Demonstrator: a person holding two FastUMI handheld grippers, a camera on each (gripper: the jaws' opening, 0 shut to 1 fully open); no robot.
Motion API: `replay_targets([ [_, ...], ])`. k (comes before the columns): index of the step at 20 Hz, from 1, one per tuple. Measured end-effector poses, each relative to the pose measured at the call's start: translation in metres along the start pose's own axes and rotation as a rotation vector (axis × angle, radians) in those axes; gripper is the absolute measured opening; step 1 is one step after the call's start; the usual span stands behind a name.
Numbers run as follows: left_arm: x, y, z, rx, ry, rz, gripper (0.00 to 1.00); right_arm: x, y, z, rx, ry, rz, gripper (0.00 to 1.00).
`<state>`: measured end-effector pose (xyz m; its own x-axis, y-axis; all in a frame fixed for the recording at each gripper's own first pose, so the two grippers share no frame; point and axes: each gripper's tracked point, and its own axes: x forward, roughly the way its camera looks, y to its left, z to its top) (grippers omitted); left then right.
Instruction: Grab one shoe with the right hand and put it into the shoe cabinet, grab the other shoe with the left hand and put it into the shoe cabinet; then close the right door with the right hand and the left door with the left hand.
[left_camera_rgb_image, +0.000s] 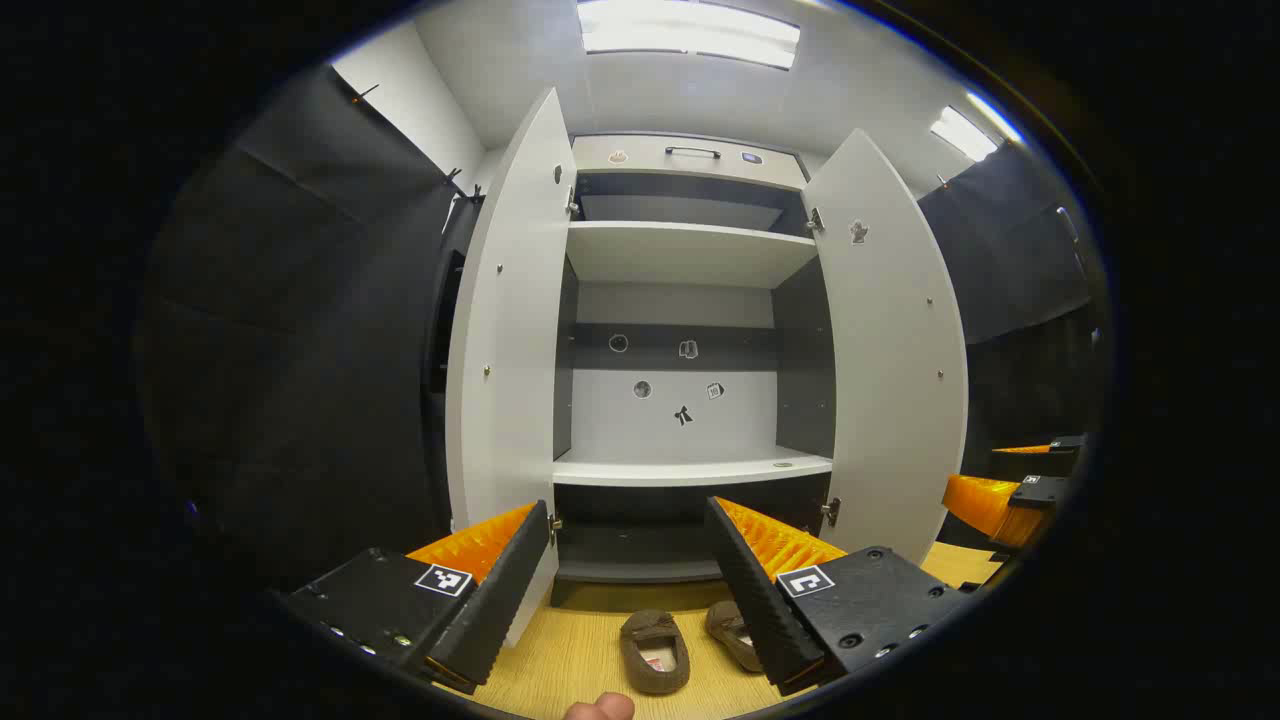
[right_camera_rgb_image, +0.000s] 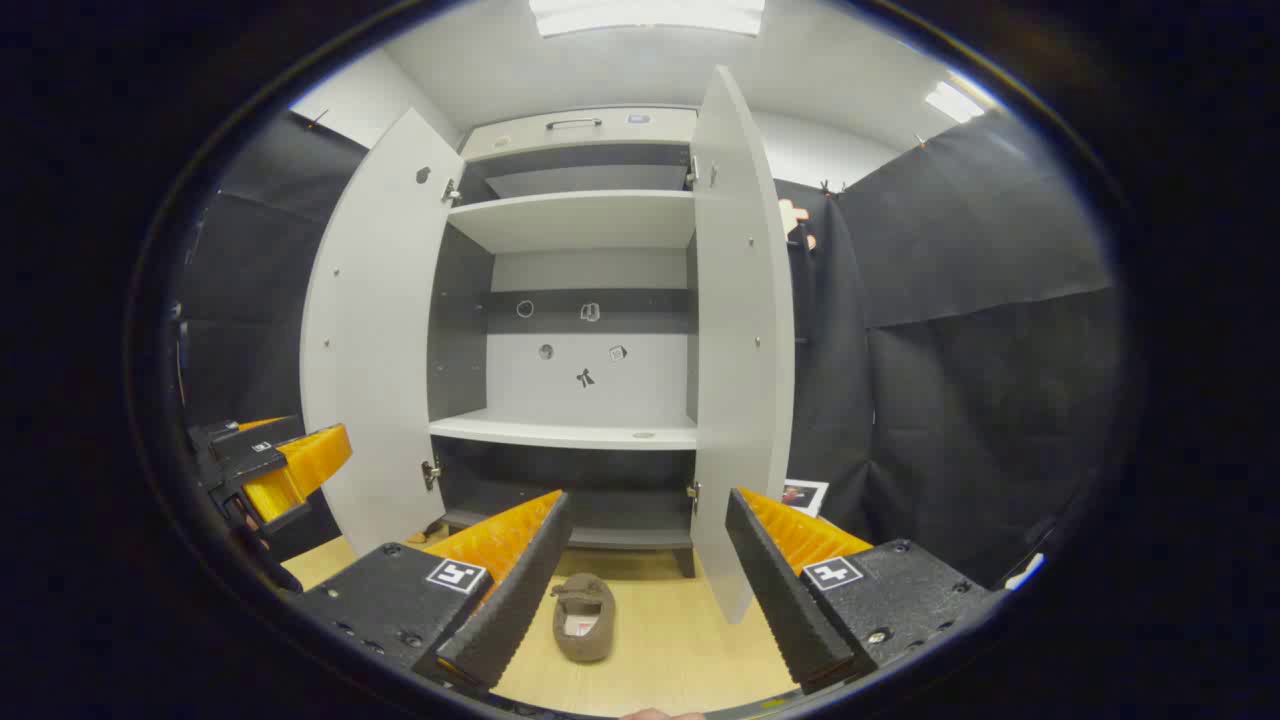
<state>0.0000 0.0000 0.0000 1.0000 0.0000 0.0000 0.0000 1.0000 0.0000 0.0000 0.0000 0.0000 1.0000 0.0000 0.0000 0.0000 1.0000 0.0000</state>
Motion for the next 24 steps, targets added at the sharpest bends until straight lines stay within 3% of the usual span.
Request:
replay_targets([
  [14,0.000,0.006,-0.002,0.006,0.002,0.007,0.95,0.008,0.007,-0.007,-0.014,0.031,0.013,1.00],
  [18,-0.003,0.005,-0.001,0.004,0.002,0.005,0.95,0.030,0.028,-0.018,-0.045,0.072,0.076,1.00],
  [24,-0.008,0.010,-0.007,-0.018,0.018,0.014,0.95,0.080,0.075,-0.085,-0.056,0.200,0.193,0.98],
])
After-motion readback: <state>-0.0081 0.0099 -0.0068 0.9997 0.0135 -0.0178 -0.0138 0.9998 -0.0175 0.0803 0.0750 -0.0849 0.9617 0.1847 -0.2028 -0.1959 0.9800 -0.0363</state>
